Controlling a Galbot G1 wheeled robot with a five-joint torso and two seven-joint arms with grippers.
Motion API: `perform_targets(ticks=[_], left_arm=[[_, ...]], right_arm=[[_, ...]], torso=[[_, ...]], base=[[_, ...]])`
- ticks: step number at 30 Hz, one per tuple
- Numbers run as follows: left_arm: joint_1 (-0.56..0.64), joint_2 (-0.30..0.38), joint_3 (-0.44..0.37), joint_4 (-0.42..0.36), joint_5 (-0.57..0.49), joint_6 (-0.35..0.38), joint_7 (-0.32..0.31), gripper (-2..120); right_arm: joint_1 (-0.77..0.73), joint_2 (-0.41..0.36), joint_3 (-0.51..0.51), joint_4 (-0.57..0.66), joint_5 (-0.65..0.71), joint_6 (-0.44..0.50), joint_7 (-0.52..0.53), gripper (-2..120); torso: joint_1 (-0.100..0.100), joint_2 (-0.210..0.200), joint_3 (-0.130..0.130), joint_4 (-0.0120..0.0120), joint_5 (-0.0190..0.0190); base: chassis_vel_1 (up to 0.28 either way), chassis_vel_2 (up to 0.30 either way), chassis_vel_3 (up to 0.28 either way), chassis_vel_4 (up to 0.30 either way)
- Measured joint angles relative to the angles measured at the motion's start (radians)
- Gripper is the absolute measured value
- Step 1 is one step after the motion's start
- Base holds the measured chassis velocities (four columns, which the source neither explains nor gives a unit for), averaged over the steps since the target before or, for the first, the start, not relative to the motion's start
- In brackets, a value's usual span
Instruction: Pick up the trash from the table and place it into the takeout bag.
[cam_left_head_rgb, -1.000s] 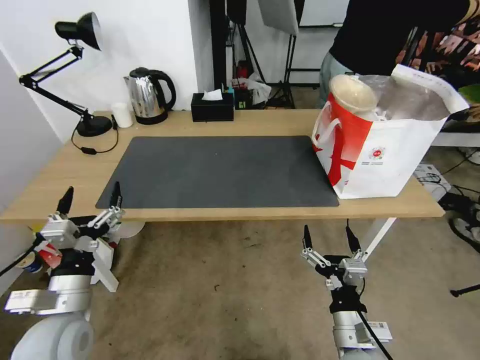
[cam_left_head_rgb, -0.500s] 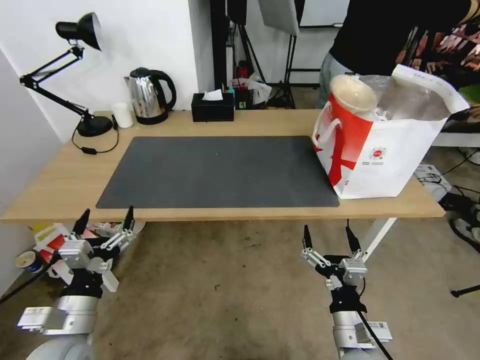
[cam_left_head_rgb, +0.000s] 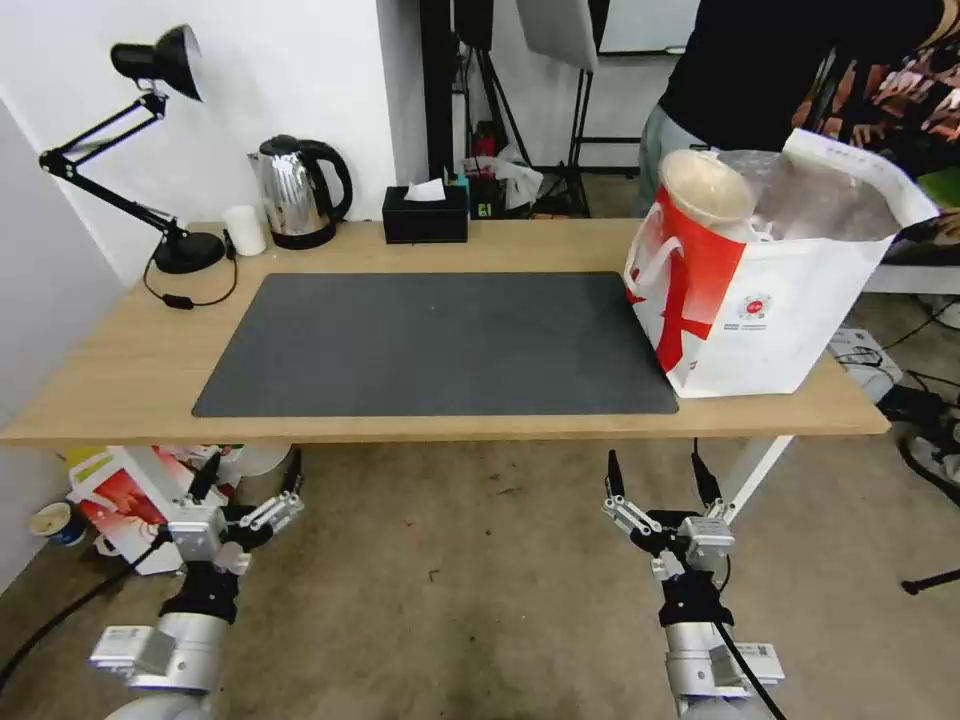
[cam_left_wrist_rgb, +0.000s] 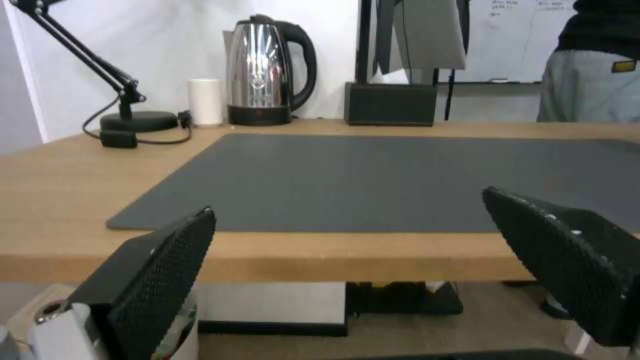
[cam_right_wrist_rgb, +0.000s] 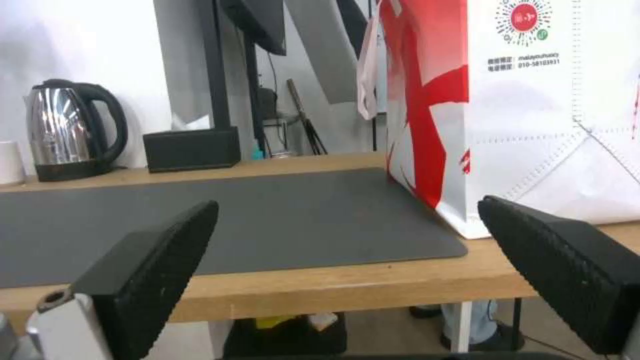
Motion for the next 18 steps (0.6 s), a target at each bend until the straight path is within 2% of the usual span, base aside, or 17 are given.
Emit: perform_targets(ticks=[3,18], left_arm=[[-0.007,0.004,0.023,0.039,0.009,-0.023,-0.001,100],[-0.038,0.028,0.056,0.043,-0.019,0.015,-0.002,100]], right_arm=[[0.000,0.000,0.000,0.000,0.000,0.000,0.000,100],[0.000,0.000,0.000,0.000,0.000,0.000,0.000,100]], torso=[[0.000,0.000,0.000,0.0000,-0.0001],[0.000,0.000,0.000,0.0000,-0.0001]], base=[[0.000,0.000,0.000,0.000],[0.000,0.000,0.000,0.000]])
